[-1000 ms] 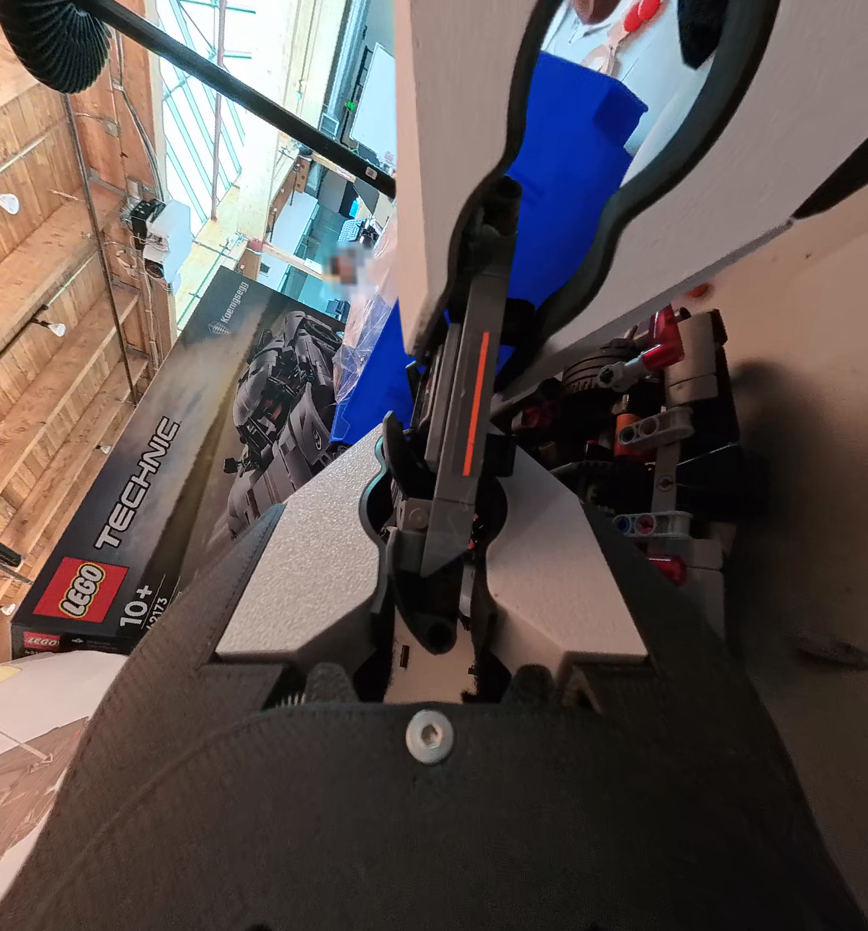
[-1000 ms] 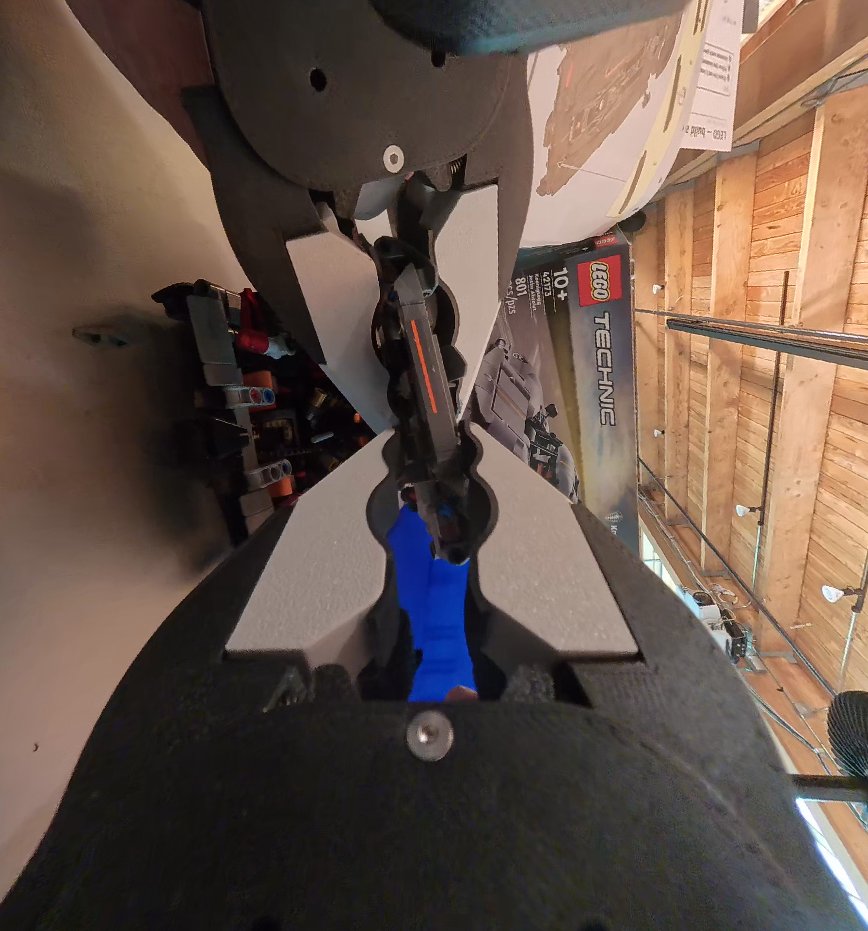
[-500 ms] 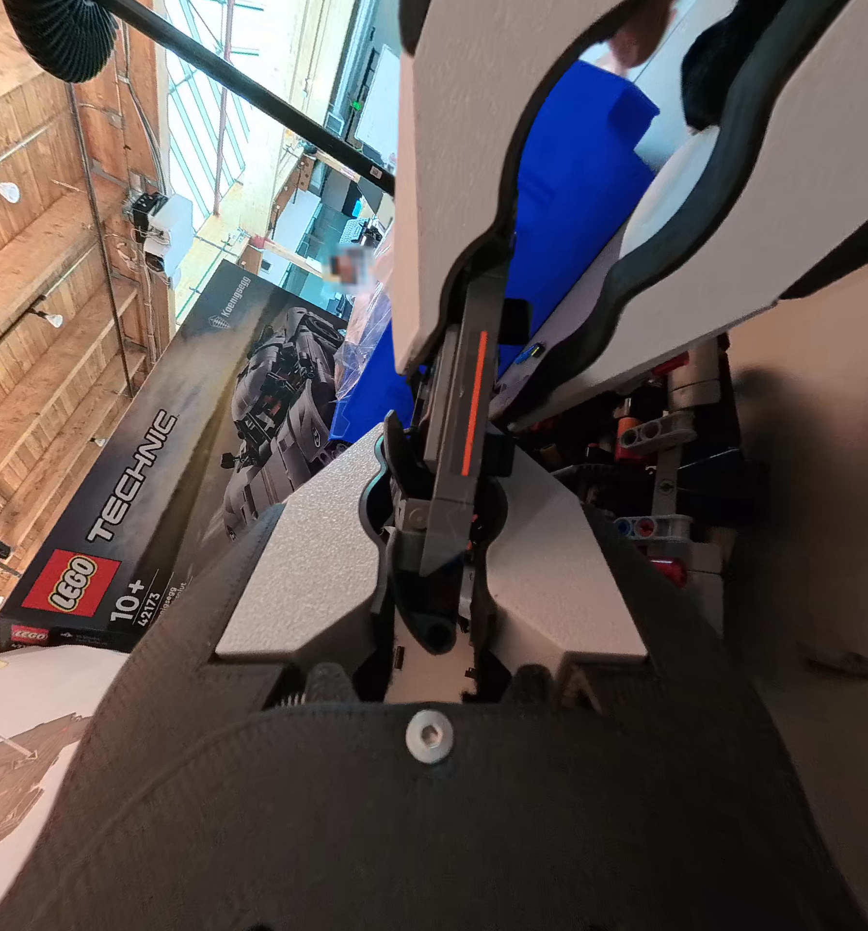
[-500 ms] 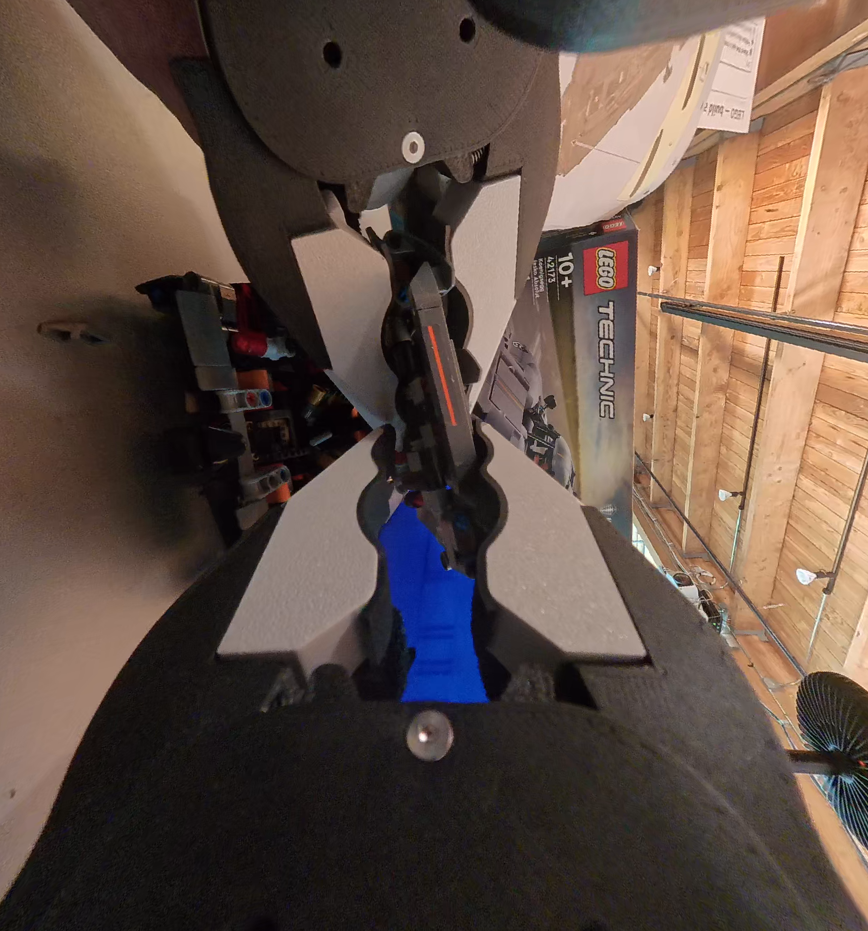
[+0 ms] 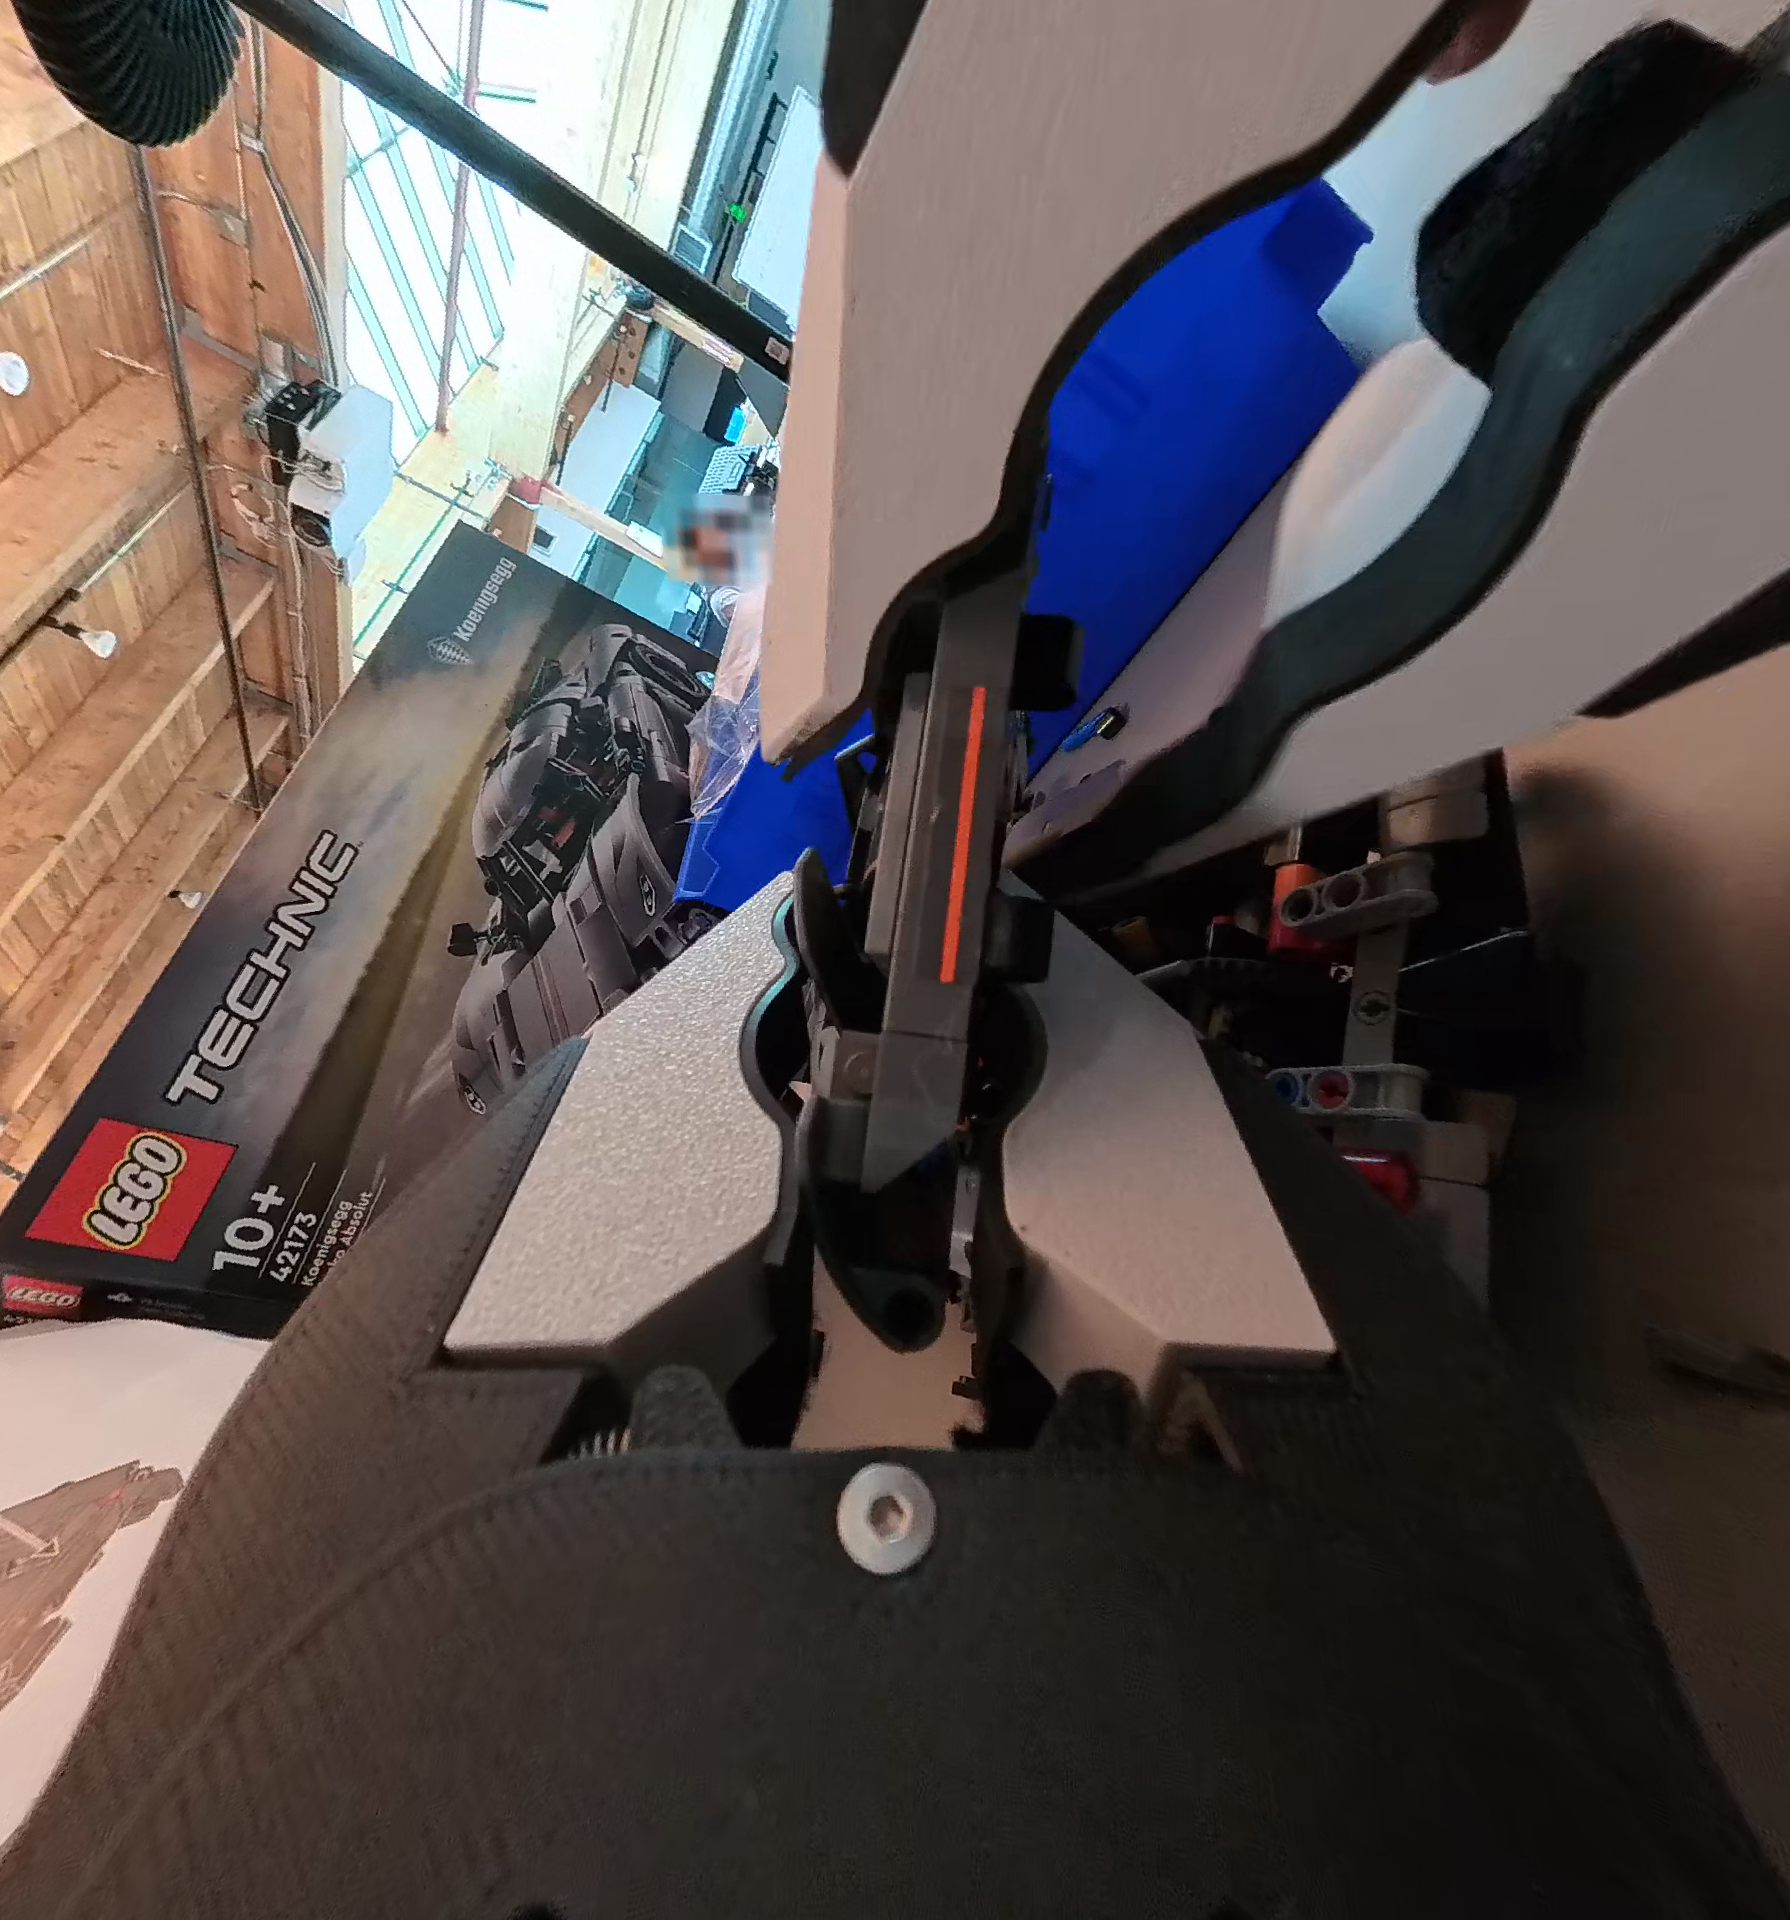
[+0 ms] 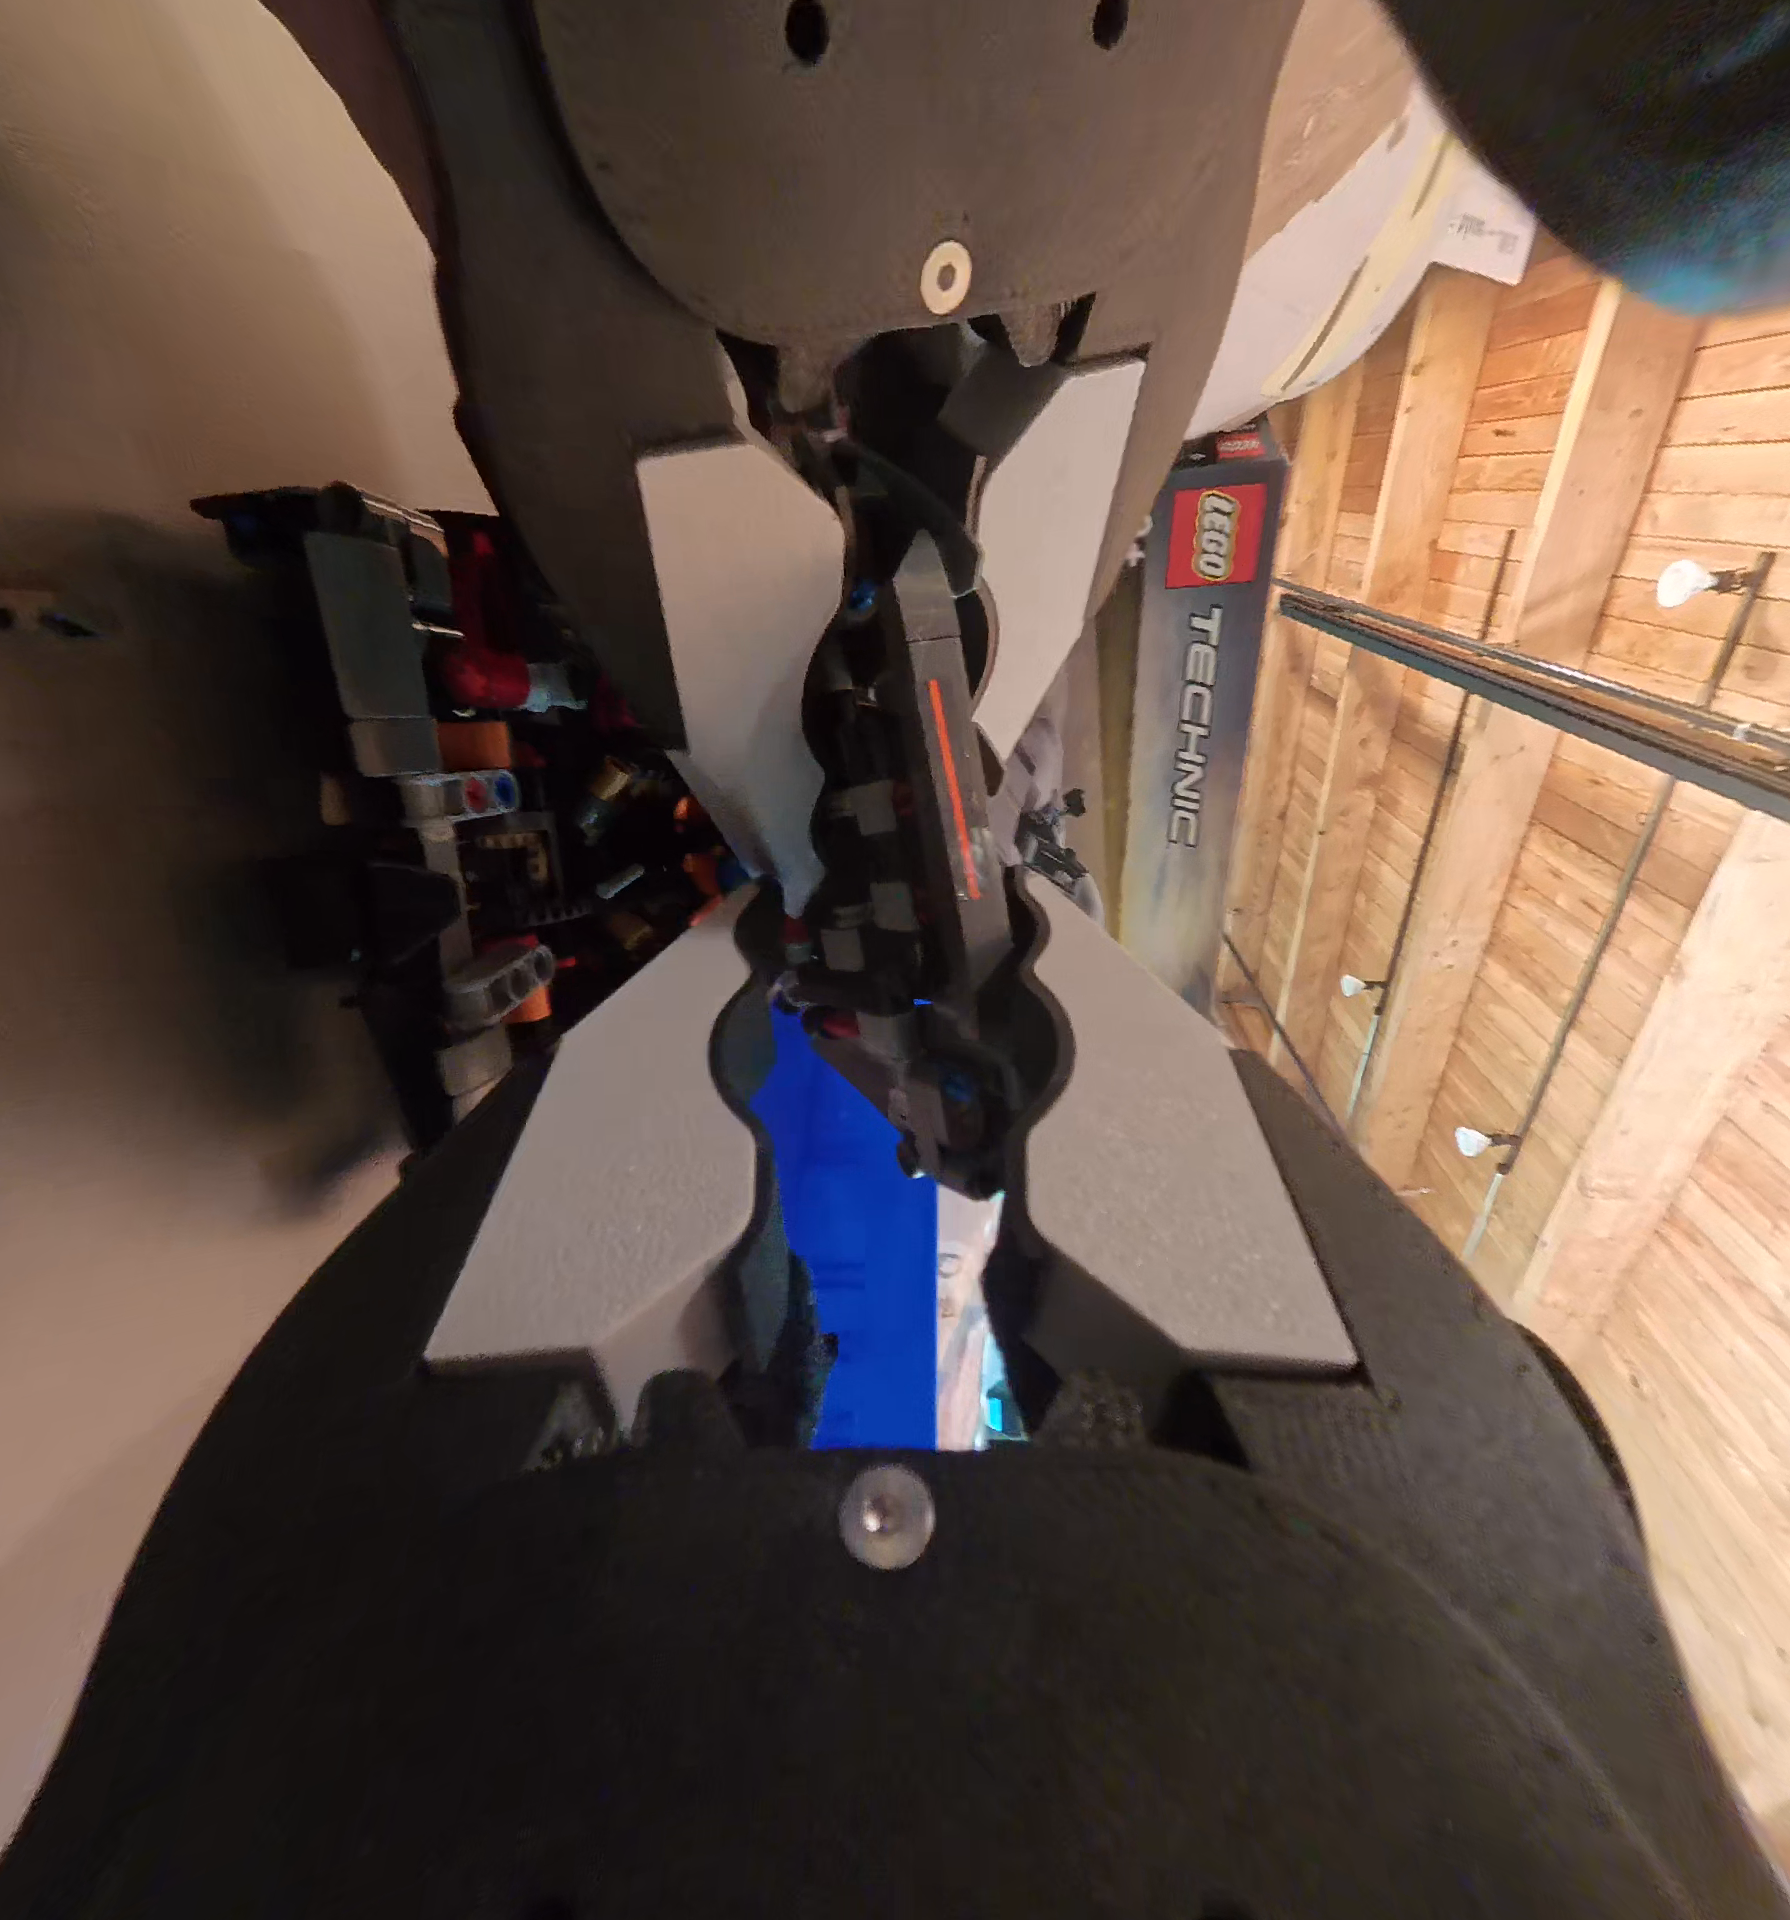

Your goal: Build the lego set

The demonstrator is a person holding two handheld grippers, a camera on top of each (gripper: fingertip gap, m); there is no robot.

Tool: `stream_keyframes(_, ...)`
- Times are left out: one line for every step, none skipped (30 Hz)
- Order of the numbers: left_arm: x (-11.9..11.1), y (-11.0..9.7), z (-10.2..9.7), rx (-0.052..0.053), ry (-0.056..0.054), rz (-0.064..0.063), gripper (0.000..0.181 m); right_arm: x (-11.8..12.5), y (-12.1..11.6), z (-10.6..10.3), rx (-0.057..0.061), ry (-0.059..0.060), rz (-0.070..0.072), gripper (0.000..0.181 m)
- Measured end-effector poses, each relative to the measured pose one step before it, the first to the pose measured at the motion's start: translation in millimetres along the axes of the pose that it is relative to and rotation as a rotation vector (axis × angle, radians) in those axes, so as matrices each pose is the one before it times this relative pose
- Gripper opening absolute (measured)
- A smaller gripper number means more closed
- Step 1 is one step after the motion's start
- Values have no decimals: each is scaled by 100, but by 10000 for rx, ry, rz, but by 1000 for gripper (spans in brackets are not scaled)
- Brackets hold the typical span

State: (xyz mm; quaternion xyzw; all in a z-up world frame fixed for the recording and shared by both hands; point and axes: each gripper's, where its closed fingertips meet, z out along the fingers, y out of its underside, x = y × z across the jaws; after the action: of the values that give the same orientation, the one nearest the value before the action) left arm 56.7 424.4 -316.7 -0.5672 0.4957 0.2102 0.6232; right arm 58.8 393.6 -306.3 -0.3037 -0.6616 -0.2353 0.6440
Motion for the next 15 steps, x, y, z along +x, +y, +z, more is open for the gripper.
stream_keyframes(-18, 15, -1, -21, -19, 31, 26, 206, 81, 100, -37, 122, -65, 38)
stream_keyframes(-50, 53, 5, -29, -15, -25, 27, -14, 0, 112, -7, 12, -50, 39)
stream_keyframes(-35, 65, -12, -5, 0, -12, 27, -9, -66, 63, 49, 32, -150, 40)
stream_keyframes(-41, 45, 7, 5, -8, -17, 27, 53, -11, 58, -14, 54, -123, 40)
stream_keyframes(-15, -7, 5, -4, 12, -31, 27, -48, -142, -35, 38, -38, -103, 41)
stream_keyframes(27, -9, -4, -24, -7, 47, 26, -83, -44, -2, -7, -57, -99, 41)
stream_keyframes(10, 17, 12, -23, -14, 15, 26, -31, 75, 66, -78, -11, -14, 42)
stream_keyframes(6, 23, -7, 8, 18, -32, 27, -3, -28, -18, 31, 8, -67, 40)
stream_keyframes(-2, 33, -4, 2, 17, 8, 27, 6, -3, 17, 2, -5, -45, 39)
stream_keyframes(-10, 30, 15, -33, -6, 7, 27, 26, 110, 68, -79, -15, 41, 38)
stream_keyframes(-22, 46, 32, -38, -19, 2, 26, 19, 18, 55, -9, -23, 3, 37)
stream_keyframes(-53, 73, 10, -32, -16, -20, 26, -9, -41, 87, -6, -1, 15, 37)
stream_keyframes(-35, 118, 11, -29, -1, -7, 27, -59, -48, 77, 4, -20, -51, 34)
stream_keyframes(-10, 167, 45, -69, -9, 15, 27, -16, -2, 27, 1, -42, -2, 26)
stream_keyframes(11, 71, 50, -46, 10, -6, 27, -31, 27, 71, -16, -94, 79, 25)
